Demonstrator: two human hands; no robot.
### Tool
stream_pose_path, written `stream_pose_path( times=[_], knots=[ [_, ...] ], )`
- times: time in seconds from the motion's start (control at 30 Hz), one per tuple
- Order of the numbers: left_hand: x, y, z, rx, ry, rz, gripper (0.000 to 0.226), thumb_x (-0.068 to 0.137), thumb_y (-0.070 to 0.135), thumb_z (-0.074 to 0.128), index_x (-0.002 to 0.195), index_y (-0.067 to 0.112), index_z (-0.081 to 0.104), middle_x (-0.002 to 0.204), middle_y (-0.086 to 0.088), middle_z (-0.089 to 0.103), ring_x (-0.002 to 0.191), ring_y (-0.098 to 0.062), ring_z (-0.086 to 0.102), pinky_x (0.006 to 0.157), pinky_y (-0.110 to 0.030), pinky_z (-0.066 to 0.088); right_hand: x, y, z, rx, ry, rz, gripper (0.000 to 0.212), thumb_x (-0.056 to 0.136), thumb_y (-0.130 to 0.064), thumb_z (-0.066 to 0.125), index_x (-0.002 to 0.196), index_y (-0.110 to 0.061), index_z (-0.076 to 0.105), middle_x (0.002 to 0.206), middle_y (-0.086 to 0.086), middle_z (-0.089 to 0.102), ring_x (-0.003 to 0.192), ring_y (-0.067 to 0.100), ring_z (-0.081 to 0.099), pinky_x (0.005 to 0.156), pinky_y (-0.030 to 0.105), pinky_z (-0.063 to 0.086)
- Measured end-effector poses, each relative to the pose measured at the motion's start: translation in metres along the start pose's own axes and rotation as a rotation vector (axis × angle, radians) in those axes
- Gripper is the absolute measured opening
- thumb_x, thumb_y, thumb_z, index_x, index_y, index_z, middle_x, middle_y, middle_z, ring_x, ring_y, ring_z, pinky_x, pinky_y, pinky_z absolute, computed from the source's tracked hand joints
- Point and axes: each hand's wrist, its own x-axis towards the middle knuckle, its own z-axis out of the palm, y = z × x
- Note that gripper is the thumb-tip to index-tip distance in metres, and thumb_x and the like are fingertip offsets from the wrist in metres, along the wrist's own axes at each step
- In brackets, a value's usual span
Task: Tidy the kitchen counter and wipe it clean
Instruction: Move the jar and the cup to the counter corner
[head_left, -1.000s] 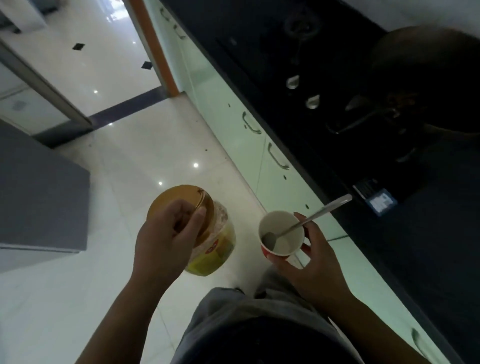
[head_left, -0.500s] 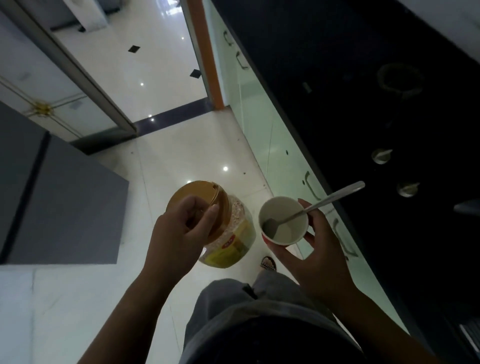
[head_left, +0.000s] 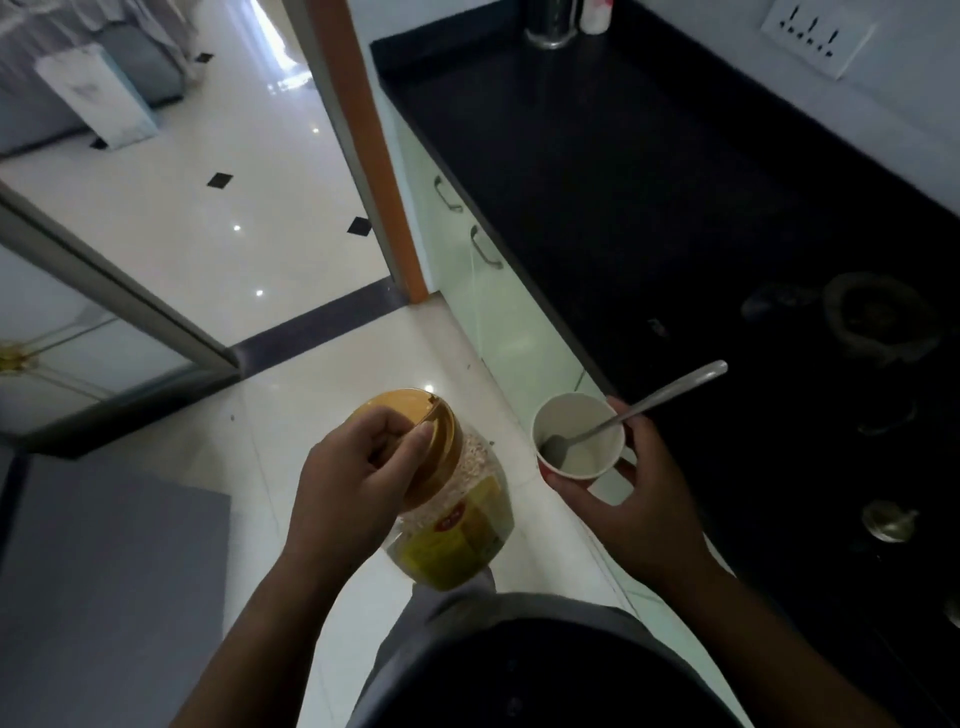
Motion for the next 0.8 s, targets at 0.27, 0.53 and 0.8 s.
stream_pose_path(
  times=[0.27, 0.53, 0.8],
  knots=[
    [0.188, 0.026, -0.054, 0.014, -0.091, 0.208, 0.017, 0.085, 0.034, 0.061, 0.076, 0.019, 0.064, 0.065, 0.005, 0.065, 0.065, -0.013, 0.065, 0.059, -0.033, 0.054, 0.146, -0.072, 0.047, 0.073, 0.169, 0.023, 0.085, 0.064, -0.042, 0.081, 0.134, -0.035, 0.033, 0.135, -0.008, 0.048, 0.124, 0.011, 0.046, 0.101, 0.042, 0.045],
    [0.356, 0.069, -0.06, 0.009, -0.084, 0.307, 0.027, 0.084, 0.044, 0.056, 0.081, 0.018, 0.064, 0.072, -0.003, 0.066, 0.071, -0.018, 0.066, 0.067, -0.045, 0.058, 0.268, -0.097, 0.062, 0.171, 0.289, 0.062, 0.078, 0.063, -0.024, 0.084, 0.128, -0.027, 0.042, 0.119, -0.01, 0.059, 0.107, -0.008, 0.054, 0.078, 0.005, 0.047],
    [0.505, 0.119, -0.031, 0.12, -0.212, 0.432, 0.021, 0.082, 0.041, 0.058, 0.07, 0.024, 0.058, 0.06, 0.003, 0.059, 0.061, -0.011, 0.06, 0.054, -0.026, 0.052, 0.415, -0.12, 0.04, 0.255, 0.373, 0.051, 0.073, 0.061, -0.035, 0.082, 0.123, -0.036, 0.044, 0.11, -0.018, 0.06, 0.099, -0.011, 0.057, 0.073, 0.004, 0.047]
  ],
)
